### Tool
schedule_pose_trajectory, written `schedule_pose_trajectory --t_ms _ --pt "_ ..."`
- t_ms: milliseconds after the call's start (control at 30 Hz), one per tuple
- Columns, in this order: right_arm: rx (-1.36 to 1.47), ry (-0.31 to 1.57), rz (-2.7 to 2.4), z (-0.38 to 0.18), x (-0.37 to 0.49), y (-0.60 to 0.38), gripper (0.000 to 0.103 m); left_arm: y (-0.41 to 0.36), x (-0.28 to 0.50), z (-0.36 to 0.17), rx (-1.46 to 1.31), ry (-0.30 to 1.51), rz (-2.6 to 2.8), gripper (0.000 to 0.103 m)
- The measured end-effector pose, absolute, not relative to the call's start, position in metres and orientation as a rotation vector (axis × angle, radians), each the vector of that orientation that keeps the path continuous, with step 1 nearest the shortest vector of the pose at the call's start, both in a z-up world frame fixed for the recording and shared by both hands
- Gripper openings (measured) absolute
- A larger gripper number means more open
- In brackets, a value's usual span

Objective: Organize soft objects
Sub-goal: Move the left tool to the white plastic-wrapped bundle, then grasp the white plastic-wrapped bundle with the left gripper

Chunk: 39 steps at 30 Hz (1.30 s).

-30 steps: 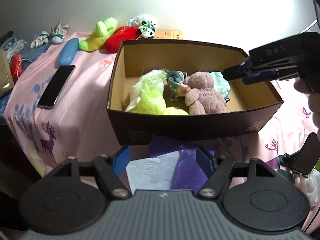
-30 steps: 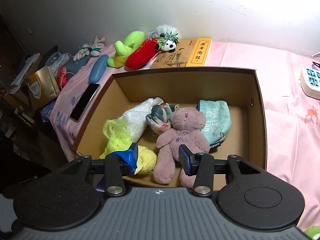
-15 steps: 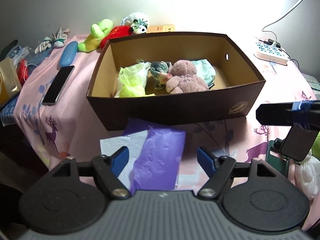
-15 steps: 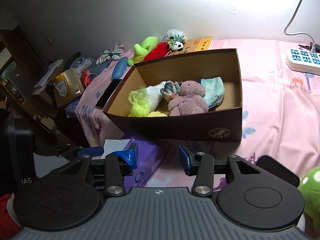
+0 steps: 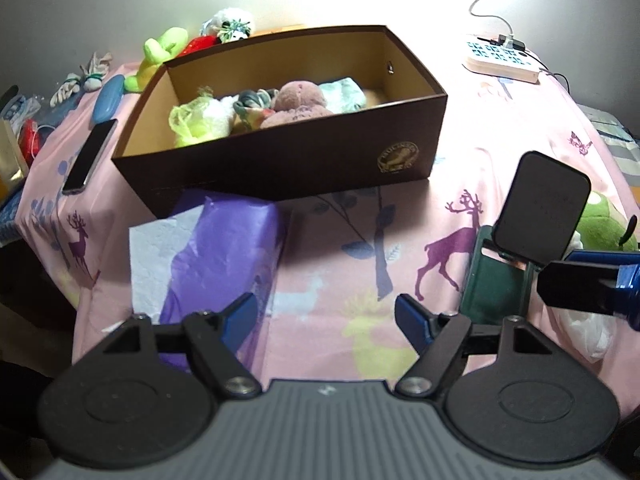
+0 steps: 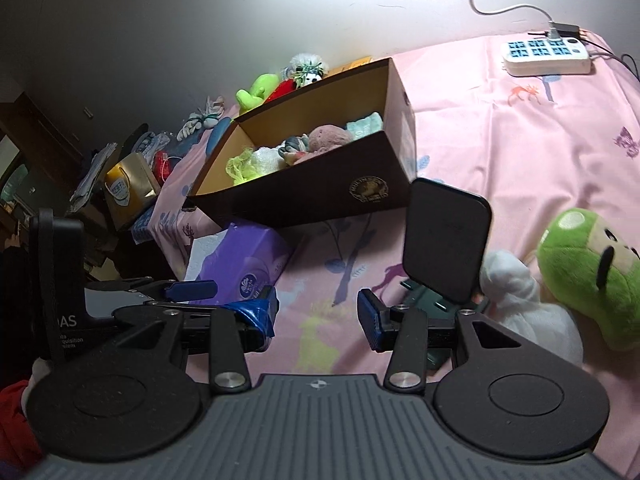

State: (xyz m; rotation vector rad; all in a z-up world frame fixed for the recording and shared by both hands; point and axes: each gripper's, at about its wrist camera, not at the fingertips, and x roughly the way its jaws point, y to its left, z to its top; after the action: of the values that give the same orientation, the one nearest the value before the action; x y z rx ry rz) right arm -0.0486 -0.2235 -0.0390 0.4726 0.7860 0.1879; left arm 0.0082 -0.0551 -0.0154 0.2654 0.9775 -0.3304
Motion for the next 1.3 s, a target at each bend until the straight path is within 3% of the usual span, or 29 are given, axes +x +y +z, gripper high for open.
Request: schedule_pose_trajectory --t_ms 700,1300 --pt "0.730 0.795 -0.159 -0.082 -0.138 -0.341 0.029 -0.187 -0.047 -0.063 0.341 1.011 -0.797 0.081" --pt "0.776 0.789 -0.235 -0.088 -0.157 -0.373 0.029 -0.237 -0.045 -0.100 0.240 1.026 -0.844 0.079"
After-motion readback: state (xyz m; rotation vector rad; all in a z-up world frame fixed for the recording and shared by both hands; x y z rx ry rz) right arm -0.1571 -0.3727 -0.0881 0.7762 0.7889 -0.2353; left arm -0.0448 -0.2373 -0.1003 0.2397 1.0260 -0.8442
